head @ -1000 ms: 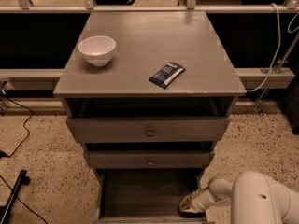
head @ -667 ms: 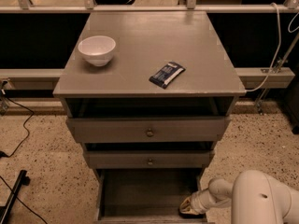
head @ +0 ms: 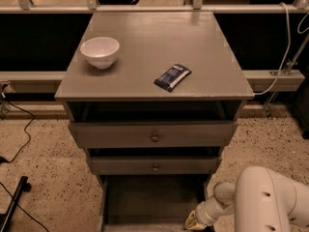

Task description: Open bottom drawer

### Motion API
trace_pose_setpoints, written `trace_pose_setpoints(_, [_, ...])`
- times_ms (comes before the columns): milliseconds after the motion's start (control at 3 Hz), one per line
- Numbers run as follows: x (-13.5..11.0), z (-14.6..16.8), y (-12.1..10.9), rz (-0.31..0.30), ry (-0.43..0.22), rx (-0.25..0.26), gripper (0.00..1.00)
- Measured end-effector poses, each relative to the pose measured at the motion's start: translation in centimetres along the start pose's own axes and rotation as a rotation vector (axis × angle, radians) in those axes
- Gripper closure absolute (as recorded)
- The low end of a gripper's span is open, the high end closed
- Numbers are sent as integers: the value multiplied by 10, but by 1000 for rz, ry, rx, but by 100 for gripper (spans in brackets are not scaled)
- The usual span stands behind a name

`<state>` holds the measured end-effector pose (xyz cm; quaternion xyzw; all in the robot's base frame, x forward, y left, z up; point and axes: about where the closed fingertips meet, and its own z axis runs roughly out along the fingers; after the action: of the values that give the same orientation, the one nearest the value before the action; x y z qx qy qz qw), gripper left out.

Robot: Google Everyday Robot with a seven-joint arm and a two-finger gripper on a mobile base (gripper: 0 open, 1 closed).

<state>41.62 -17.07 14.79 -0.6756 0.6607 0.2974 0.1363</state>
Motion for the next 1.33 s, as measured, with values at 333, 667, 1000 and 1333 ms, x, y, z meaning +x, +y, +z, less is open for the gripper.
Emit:
trace_pose_setpoints(333, [-16, -15, 10, -21, -39, -14, 100])
trace_pose_setpoints(667, [-9, -29, 24, 16, -42, 4, 100])
trace_pose_setpoints(1000, [-14, -53, 26, 3, -75, 85, 100])
trace_pose_setpoints(1333, [-34, -94, 31, -64, -113, 202, 100])
